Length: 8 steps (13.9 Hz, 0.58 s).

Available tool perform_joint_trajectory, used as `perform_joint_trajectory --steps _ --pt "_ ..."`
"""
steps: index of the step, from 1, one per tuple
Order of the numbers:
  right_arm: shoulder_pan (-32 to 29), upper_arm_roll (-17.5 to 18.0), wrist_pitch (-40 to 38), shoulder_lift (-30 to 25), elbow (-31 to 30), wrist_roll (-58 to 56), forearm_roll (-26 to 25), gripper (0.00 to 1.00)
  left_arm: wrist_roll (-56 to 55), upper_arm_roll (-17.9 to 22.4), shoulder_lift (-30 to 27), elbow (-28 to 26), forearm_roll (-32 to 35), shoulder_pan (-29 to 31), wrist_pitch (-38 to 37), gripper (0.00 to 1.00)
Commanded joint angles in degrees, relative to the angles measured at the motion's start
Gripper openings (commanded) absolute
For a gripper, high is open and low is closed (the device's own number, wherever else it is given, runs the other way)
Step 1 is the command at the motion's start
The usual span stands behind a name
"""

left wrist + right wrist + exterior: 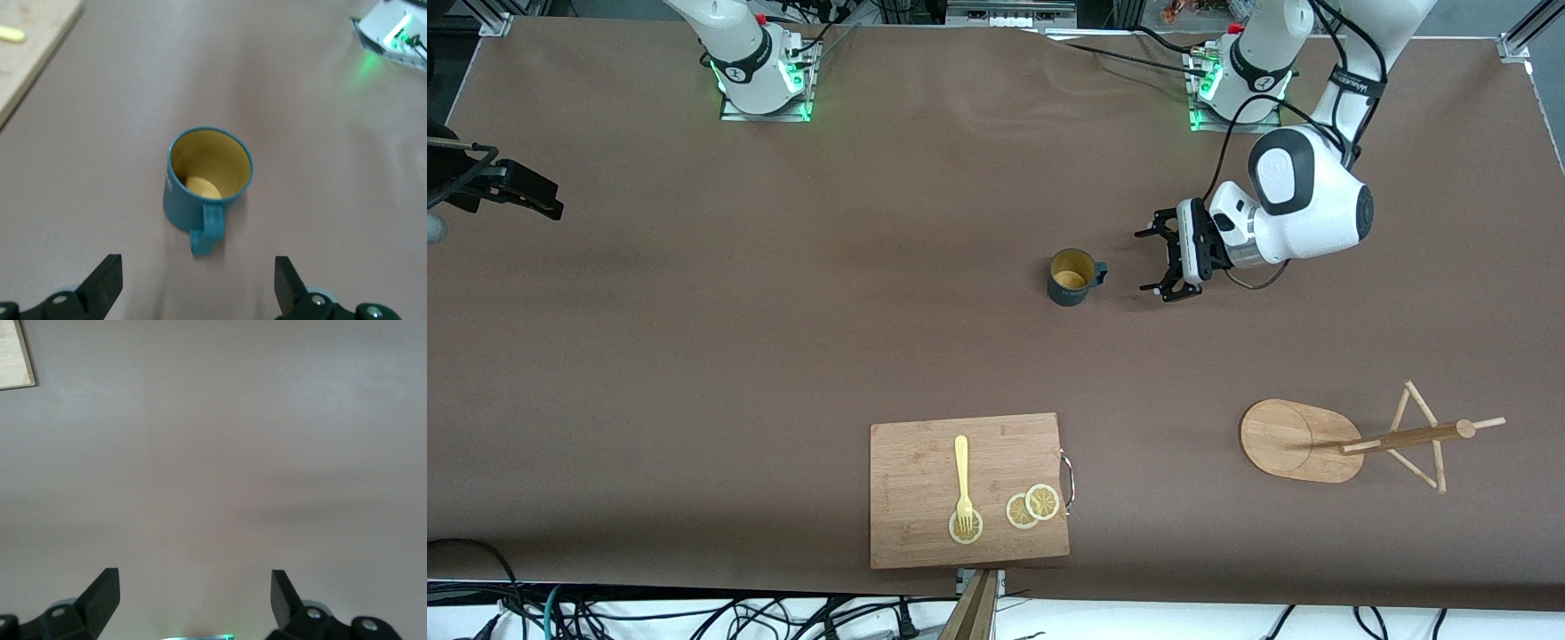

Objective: Pass cup and hang on rack
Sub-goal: 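Lower the left gripper and grasp the teal mug's handle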

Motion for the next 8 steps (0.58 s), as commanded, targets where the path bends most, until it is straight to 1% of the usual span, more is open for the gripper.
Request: perform_joint_trajectory --steps 1,5,8 --pt "-1.1 1.0 0.2 -0.3 0.0 -0.8 -0.7 1.00 15.7 -0.2 5.7 0.4 -13.7 -0.2 1.7 1.00" --pt "-1.1 1.0 0.2 -0.3 0.0 -0.8 -0.7 1.00 29.3 -0.2 12.2 0.4 -24.8 0.7 0.0 1.00" --pt "-1.1 1.0 0.3 -0.3 0.0 -0.9 -0.8 1.00 35.9 -0.3 16.0 0.5 -30.5 2.0 -3.5 1.00"
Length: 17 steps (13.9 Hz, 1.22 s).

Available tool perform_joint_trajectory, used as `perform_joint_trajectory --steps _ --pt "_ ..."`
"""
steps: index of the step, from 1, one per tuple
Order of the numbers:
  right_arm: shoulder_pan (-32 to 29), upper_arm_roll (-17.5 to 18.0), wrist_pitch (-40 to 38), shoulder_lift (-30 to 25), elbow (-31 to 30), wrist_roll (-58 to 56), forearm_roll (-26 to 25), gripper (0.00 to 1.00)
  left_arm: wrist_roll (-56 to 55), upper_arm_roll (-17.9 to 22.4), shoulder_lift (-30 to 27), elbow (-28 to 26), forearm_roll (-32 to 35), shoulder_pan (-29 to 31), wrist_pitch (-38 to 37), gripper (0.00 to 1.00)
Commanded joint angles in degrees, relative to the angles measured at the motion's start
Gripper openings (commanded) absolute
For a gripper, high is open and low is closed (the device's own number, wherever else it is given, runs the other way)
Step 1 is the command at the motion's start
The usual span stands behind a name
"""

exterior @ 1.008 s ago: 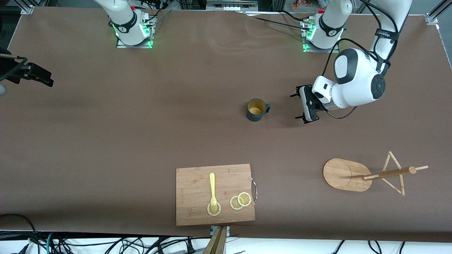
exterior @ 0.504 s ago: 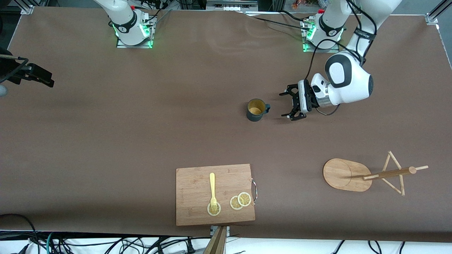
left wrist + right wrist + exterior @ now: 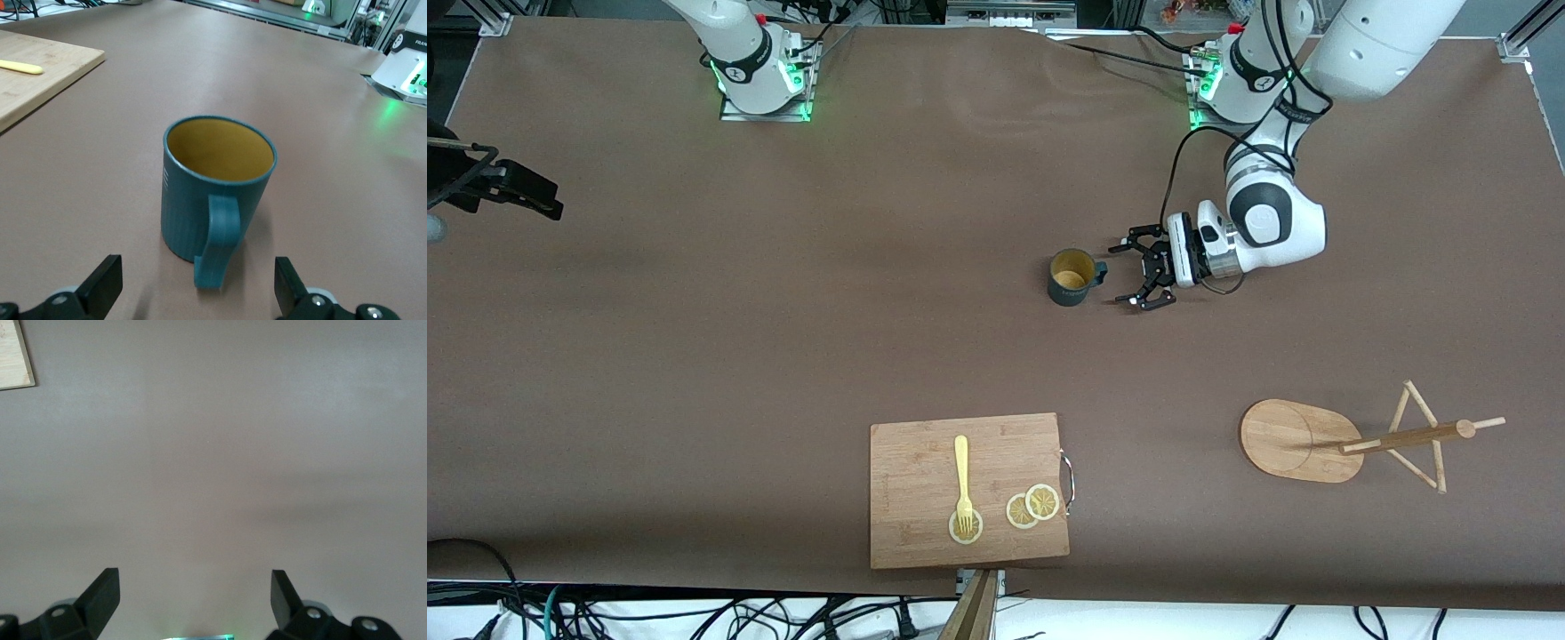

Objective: Pass cup and hang on rack
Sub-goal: 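Lower the left gripper and grasp the teal mug's handle, then lift the teal mug by its handle with the left gripper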

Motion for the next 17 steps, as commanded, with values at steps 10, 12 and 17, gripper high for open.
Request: perform_joint_trajectory --steps 10,12,17 --pt "-1.1 1.0 0.4 -0.3 0.1 -1.8 -0.7 1.00 19.7 -0.4 9.2 1.4 -15.8 1.3 -8.8 0.81" --pt "-1.1 1.0 0.4 -0.3 0.1 -2.4 -0.7 1.00 19.8 -0.4 9.6 1.4 -16.3 1.1 -10.9 0.61" --pt "-1.2 0.9 0.4 -0.3 0.1 -2.2 -0.6 1.00 20.0 -0.4 9.7 1.3 -16.3 1.5 -13.1 0.15"
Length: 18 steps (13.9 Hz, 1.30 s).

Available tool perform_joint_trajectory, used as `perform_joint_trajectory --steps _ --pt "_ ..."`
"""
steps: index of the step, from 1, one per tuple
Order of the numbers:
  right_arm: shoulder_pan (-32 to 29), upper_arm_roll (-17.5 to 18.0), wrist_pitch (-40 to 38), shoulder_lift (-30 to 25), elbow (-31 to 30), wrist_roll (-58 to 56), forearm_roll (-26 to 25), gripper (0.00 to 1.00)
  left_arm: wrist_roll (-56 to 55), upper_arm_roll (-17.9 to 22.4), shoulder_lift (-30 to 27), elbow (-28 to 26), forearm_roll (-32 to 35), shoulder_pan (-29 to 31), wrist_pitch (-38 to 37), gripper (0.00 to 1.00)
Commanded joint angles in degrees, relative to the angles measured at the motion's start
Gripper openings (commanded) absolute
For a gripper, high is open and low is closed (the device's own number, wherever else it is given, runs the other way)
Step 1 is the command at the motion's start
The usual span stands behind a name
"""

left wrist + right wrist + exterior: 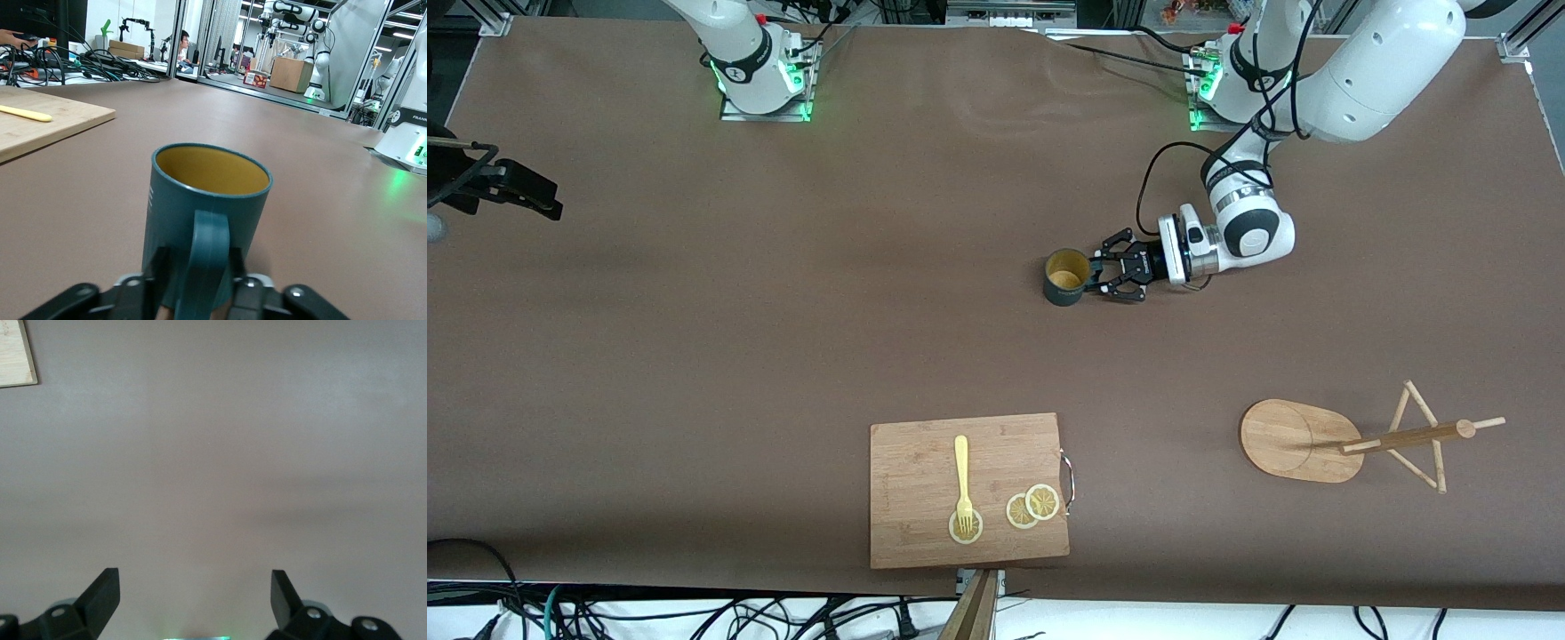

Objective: Pass cup and hang on rack
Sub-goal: 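Lift the teal mug by its handle with the left gripper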

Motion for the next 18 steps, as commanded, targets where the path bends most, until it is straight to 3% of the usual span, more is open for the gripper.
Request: perform_joint_trajectory --steps 1,6,12,18 --pt "-1.2 0.9 0.1 -0.3 0.1 -1.0 -0.6 1.00 6.8 -0.2 1.1 0.3 -2.8 0.8 -1.3 0.03" --pt "-1.1 0.9 0.1 -0.3 0.1 -0.9 -0.5 1.00 4.6 -0.2 1.1 0.0 -2.8 2.2 -4.1 0.00" --pt "-1.1 1.0 0.2 -0.3 0.1 -0.8 -0.4 1.00 -9.2 -0.2 -2.7 -0.1 -1.5 6.9 -8.8 0.00" --pt "-1.1 1.0 0.2 -0.3 0.1 -0.9 -0.4 1.00 -32.9 -0.1 -3.7 1.9 13.3 21.2 -18.6 0.00"
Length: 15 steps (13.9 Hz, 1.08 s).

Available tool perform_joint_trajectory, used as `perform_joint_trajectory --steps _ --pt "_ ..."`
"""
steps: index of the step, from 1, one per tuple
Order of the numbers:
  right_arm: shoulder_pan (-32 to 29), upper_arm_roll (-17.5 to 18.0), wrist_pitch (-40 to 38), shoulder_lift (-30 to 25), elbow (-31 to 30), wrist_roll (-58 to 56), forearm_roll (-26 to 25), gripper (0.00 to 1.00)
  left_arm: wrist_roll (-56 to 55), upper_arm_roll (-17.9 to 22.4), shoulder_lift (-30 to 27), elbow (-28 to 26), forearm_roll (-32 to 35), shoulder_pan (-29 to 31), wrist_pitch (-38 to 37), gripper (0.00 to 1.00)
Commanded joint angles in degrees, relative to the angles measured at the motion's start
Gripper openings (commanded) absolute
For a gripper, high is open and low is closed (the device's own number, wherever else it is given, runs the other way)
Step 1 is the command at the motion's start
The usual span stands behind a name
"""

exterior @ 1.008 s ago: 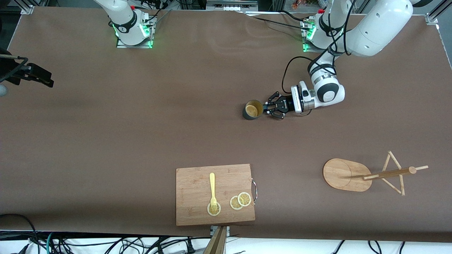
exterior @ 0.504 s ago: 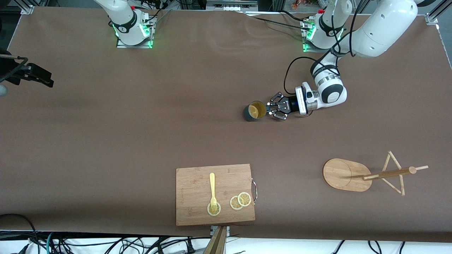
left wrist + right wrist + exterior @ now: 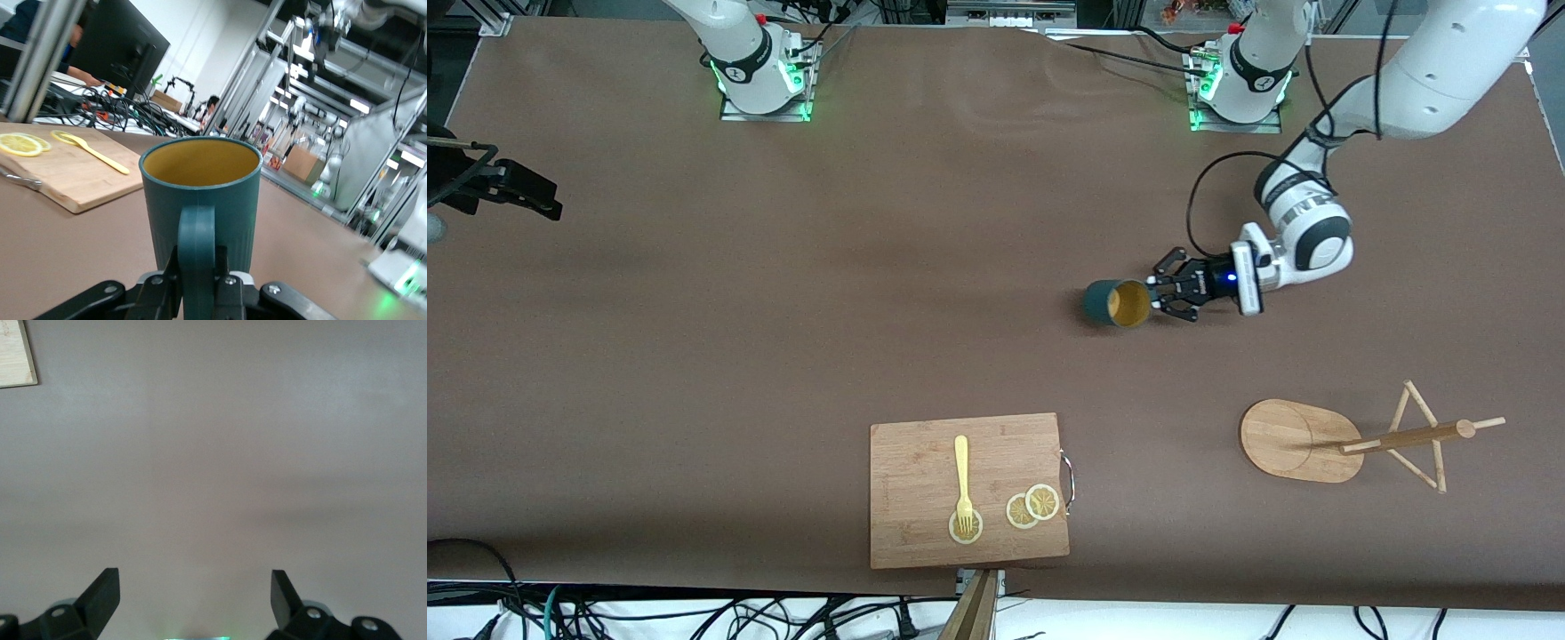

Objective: Pass cup and hang on rack
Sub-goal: 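Lift the teal mug by its handle with the left gripper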

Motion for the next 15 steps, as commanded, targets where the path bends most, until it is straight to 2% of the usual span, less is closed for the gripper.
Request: perform_joint_trajectory --steps 1,3,5,9,12,15 --pt "-1.1 0.9 0.2 -0.3 0.1 -0.9 -0.4 1.00 -10.7 -0.7 -1.0 -0.1 5.8 6.8 -5.8 0.00" --pt "-1.1 0.8 0.2 -0.3 0.1 -0.9 -0.4 1.00 -17.3 0.0 -2.5 -0.1 7.7 9.4 -10.7 0.00" --pt "-1.0 0.9 0.2 -0.3 0.1 -0.9 -0.4 1.00 -26.1 -0.1 -3.5 1.3 14.4 15.0 -13.3 0.00" --pt "-1.0 0.8 0.2 -0.3 0.1 -0.9 -0.4 1.00 -48.3 0.0 -3.1 11.4 26.7 22.0 -19.3 0.00" --pt "-1.0 0.9 0.2 -0.3 0.1 -0.9 -0.4 1.00 -63.9 0.2 -1.8 17.0 28.0 23.6 -21.2 0.00" --pt "-1.1 0.8 0.2 -0.2 0.1 -0.9 -0.4 1.00 -75.9 0.6 2.9 23.3 28.9 23.9 -24.3 0.00"
